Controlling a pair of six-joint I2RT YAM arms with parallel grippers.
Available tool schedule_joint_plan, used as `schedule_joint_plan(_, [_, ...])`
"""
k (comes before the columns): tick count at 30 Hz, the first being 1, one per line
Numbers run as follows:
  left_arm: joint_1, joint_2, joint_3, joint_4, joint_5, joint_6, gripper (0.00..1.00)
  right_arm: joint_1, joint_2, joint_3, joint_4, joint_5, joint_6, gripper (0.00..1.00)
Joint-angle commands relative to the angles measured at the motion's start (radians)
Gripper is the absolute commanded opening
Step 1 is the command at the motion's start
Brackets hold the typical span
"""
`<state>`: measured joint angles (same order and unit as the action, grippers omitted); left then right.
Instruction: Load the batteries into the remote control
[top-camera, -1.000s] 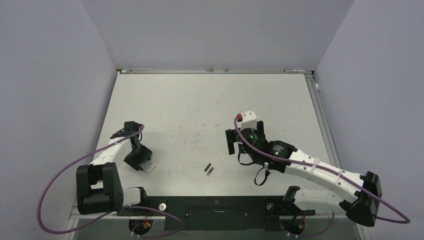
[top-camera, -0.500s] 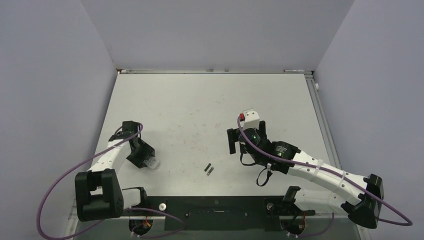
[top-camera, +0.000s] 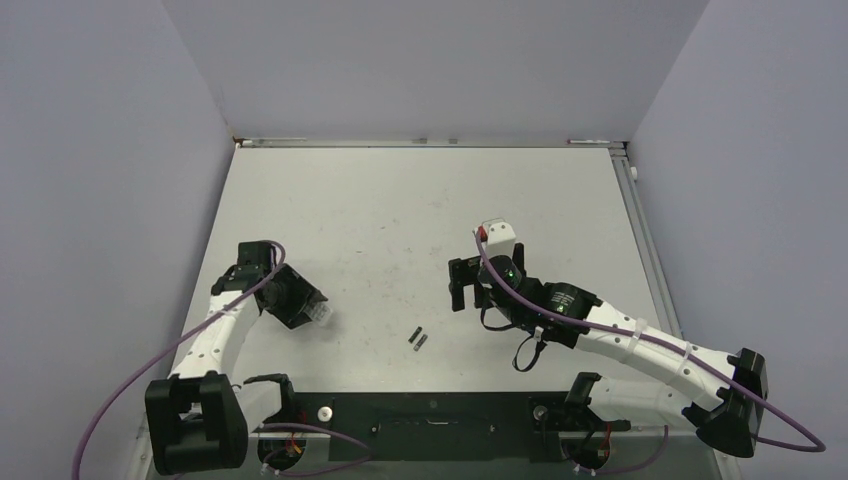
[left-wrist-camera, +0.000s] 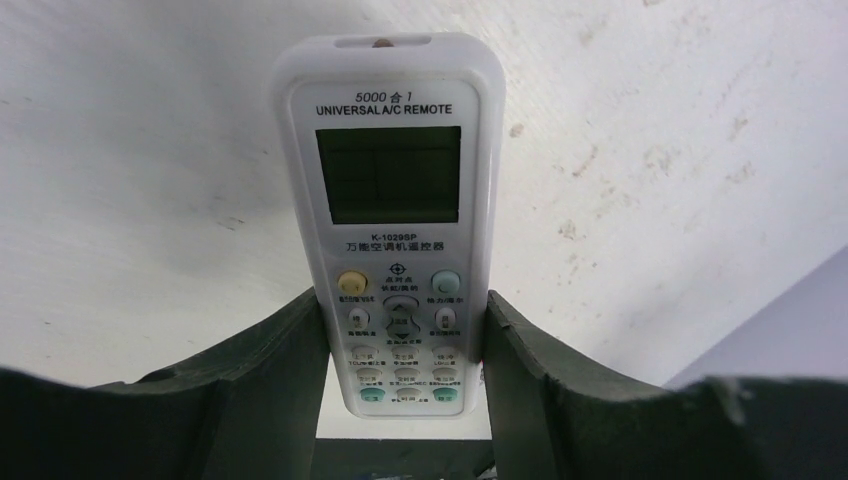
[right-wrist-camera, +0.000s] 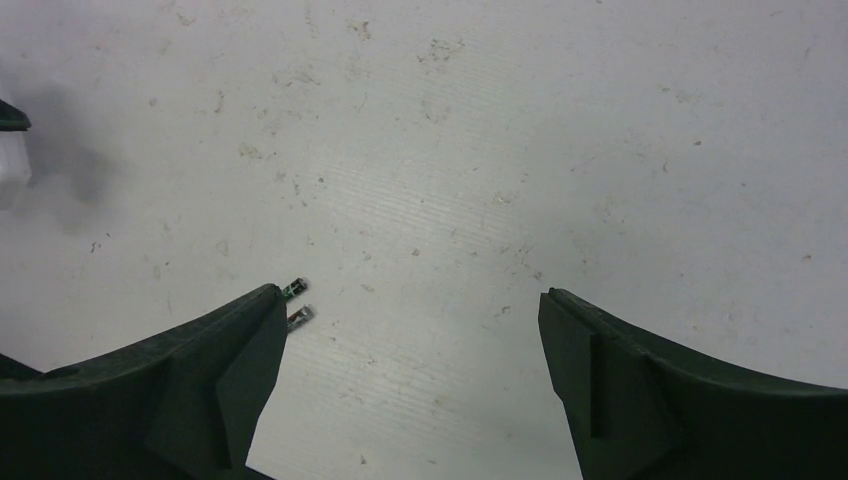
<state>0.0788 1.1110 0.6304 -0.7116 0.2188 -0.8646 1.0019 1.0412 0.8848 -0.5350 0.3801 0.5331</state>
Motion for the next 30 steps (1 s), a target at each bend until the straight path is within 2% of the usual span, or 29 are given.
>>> schedule_joint_plan(1, [-0.023,-0.057,0.034,0.037,0.103,-0.041,0.0,0.001,-0.01,0.034,0.076,-0.076,0.039,0.97])
schedule_joint_plan(6, [-0.069,-0.086,0.063,0.034,0.113,-0.1,0.0,0.01,0.006,0.03,0.146,-0.158,0.078,0.96])
schedule_joint_plan(14, [-0.228,-0.093,0.111,0.084,0.103,-0.224,0.0,0.033,0.071,0.045,0.264,-0.268,0.136,0.93])
schedule_joint_plan(30, [-0.364,-0.09,0.142,0.227,0.102,-0.427,0.0,0.11,0.237,0.129,0.409,-0.31,0.225,0.86])
